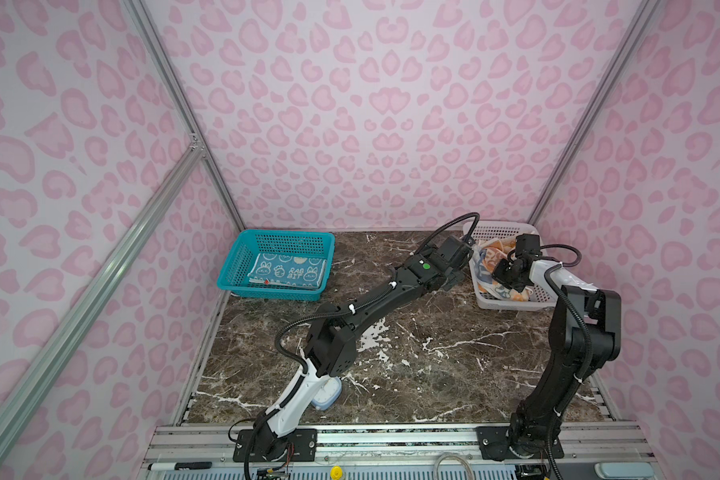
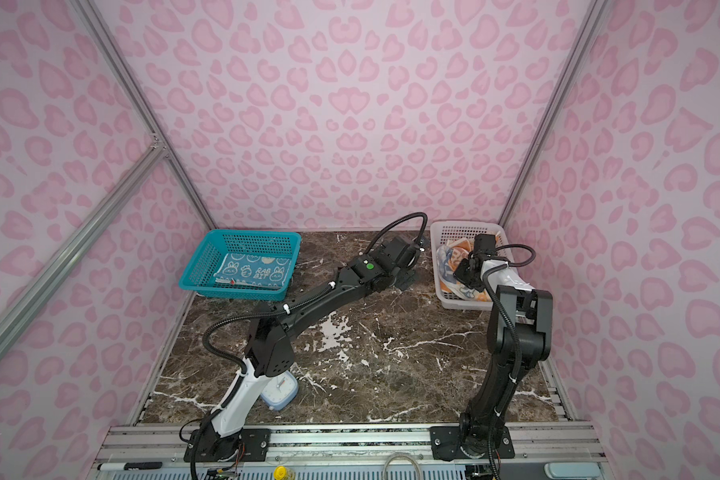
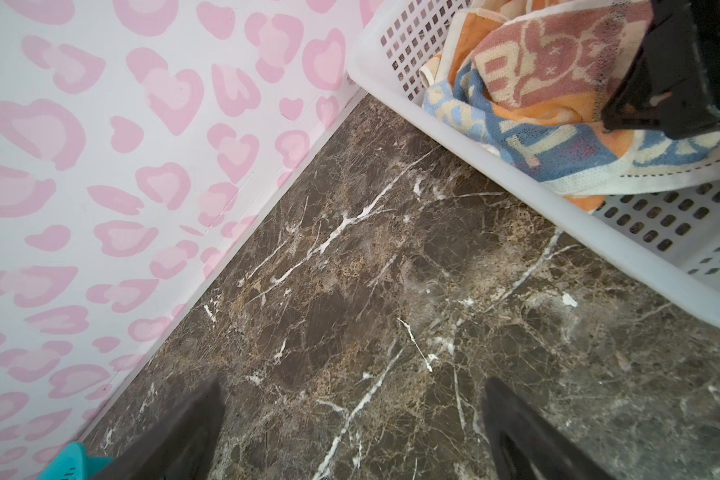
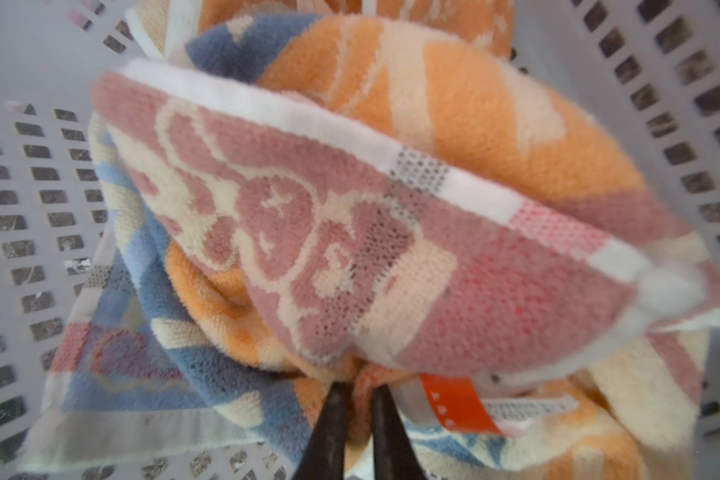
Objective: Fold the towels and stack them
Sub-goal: 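Reach the right gripper into the white basket and grasp a striped towel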
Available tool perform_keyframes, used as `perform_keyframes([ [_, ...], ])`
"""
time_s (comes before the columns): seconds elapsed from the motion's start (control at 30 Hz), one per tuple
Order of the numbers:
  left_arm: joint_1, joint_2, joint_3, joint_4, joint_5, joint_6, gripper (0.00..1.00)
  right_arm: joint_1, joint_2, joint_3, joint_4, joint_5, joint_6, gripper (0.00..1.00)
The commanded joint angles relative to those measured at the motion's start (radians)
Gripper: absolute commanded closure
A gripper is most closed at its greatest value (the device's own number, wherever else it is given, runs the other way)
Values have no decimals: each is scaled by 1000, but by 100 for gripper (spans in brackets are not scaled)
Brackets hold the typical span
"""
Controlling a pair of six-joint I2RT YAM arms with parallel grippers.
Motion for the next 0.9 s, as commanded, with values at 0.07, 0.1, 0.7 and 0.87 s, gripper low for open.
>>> perform_keyframes([
  [0.07, 24, -21, 3, 5, 1, -102, 2, 19, -70, 11, -20, 0, 7, 100],
  [0.1, 38, -36, 1, -9, 28, -137, 2, 25, -91, 15, -27, 2, 7, 100],
  [0.7, 323, -426, -356, 103, 567, -598, 2, 418, -218, 531, -254, 73, -101, 100],
  [0.87, 388, -563, -522, 177, 579, -647, 2, 585, -139, 822, -321, 24, -152, 100],
])
